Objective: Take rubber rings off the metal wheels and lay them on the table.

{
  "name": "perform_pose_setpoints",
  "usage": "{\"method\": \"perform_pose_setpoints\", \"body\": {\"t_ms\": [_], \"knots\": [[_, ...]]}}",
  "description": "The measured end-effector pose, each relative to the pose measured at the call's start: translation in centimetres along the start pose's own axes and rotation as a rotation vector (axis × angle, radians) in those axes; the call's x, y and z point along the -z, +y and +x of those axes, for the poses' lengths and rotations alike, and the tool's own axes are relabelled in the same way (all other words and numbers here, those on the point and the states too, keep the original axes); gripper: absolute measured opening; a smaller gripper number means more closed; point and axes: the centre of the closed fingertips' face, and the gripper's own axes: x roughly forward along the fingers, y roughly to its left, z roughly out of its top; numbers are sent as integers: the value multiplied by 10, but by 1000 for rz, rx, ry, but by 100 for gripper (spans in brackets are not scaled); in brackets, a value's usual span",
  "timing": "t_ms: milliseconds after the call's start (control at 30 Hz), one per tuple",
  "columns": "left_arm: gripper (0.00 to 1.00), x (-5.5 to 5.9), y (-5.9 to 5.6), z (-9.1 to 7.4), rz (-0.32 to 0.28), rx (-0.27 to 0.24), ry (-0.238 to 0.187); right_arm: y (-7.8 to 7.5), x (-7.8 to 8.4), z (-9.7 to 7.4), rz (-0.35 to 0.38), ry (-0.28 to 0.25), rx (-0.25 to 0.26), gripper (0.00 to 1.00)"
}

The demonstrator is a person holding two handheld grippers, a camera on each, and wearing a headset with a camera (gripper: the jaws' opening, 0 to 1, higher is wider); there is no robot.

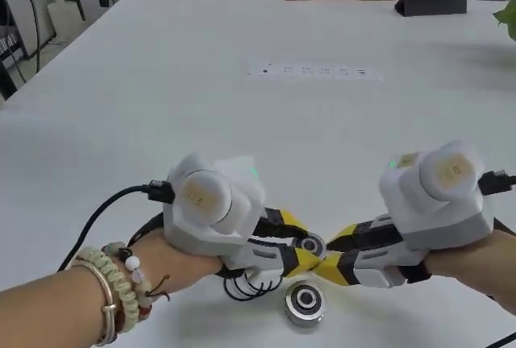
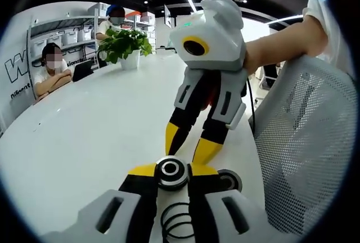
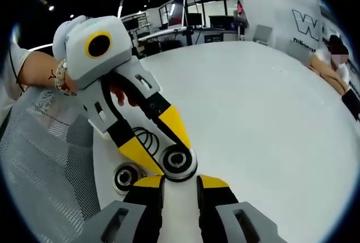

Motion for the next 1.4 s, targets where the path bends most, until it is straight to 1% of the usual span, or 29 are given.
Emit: {"method": "perform_pose_setpoints", "body": {"t_ms": [133, 200, 233, 333, 400, 800, 967, 1000, 1033, 1100, 1300, 1400], "knots": [[14, 0, 2, 0, -23, -5, -8, 0, -1, 0, -11, -3, 0, 21], [11, 0, 3, 0, -37, -6, -12, 0, -1, 0, -21, -4, 2, 21], [9, 2, 4, -1, -47, -12, -6, 0, -1, 0, -21, -3, 1, 21], [8, 1, 4, 0, -33, -12, -11, 0, -1, 0, -22, -4, 0, 21], [8, 2, 4, 0, -13, -17, -7, 1, -1, 1, -24, -5, -1, 20], [8, 1, 4, 0, -15, -18, -18, 2, -1, 1, -38, -7, -9, 17], [7, 1, 4, 0, -17, -21, -19, 1, 1, -1, -58, 2, -8, 11], [8, 1, 4, -1, -17, -22, -20, -1, 3, -2, -75, 14, 0, 6], [8, 1, 4, -1, -17, -21, -20, -2, 3, -2, -83, 13, 5, 2], [7, 1, 4, -1, -18, -22, -20, -2, 4, -2, -51, 11, 2, 2], [7, 1, 4, -1, -17, -23, -19, -4, 3, -2, -65, 18, 15, 0], [7, 1, 4, -1, -17, -22, -19, -5, 3, -2, -41, 19, 16, 0]]}}
